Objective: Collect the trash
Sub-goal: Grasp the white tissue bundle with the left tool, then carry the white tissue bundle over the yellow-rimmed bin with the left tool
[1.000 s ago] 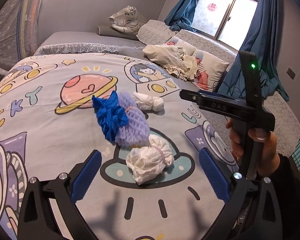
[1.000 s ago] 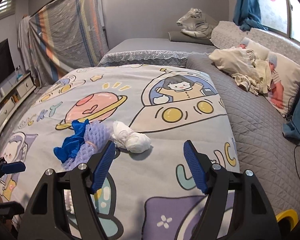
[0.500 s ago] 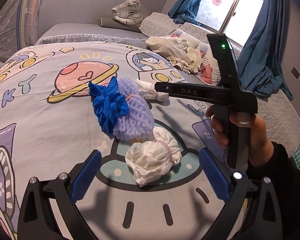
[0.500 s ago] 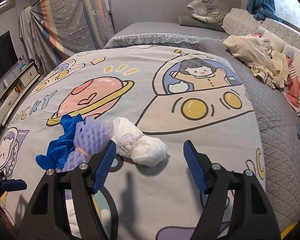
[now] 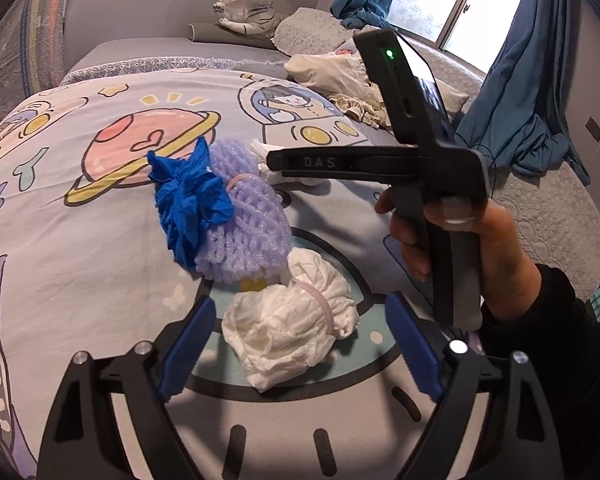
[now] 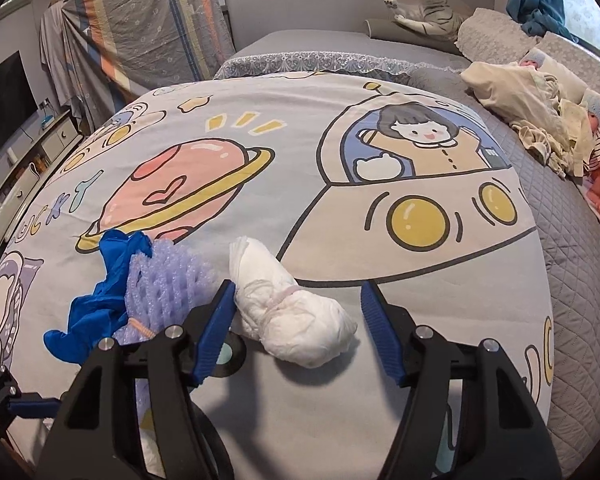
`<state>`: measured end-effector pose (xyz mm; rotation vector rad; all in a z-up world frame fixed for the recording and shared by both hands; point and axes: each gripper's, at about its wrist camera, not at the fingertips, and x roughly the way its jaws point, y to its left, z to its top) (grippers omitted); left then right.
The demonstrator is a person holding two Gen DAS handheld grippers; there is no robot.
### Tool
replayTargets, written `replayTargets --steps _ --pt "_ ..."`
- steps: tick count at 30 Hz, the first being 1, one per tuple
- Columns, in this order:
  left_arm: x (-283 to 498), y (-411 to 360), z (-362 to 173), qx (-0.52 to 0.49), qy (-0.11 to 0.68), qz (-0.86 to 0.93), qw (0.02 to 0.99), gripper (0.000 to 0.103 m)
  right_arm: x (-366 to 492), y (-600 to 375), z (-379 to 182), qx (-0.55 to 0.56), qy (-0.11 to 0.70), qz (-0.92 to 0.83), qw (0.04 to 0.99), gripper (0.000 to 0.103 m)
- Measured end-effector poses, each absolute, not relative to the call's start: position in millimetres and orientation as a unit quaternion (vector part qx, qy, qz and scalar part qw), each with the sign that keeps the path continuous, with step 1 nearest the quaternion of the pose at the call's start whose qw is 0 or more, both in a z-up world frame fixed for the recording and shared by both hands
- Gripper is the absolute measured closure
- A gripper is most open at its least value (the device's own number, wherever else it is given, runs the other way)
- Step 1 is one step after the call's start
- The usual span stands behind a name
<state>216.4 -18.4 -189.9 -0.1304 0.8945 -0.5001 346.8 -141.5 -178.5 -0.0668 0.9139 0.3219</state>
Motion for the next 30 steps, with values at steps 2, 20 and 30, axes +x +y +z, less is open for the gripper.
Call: replayTargets --steps 2,20,30 --pt "219 -23 -193 -0.059 0.435 -0.24 0.866 0.03 348 -141 -181 -0.033 0.444 0.161 0.881 0.047" --pt "221 -35 -193 -0.034 0.446 -0.235 0.863 0.062 345 -133 -179 -0.038 0.435 0.163 0.885 0.067" --pt "210 -32 -178 -0.042 0.433 -0.253 0.864 0.063 339 -159 -157 -0.01 0.415 0.139 0.899 0.067"
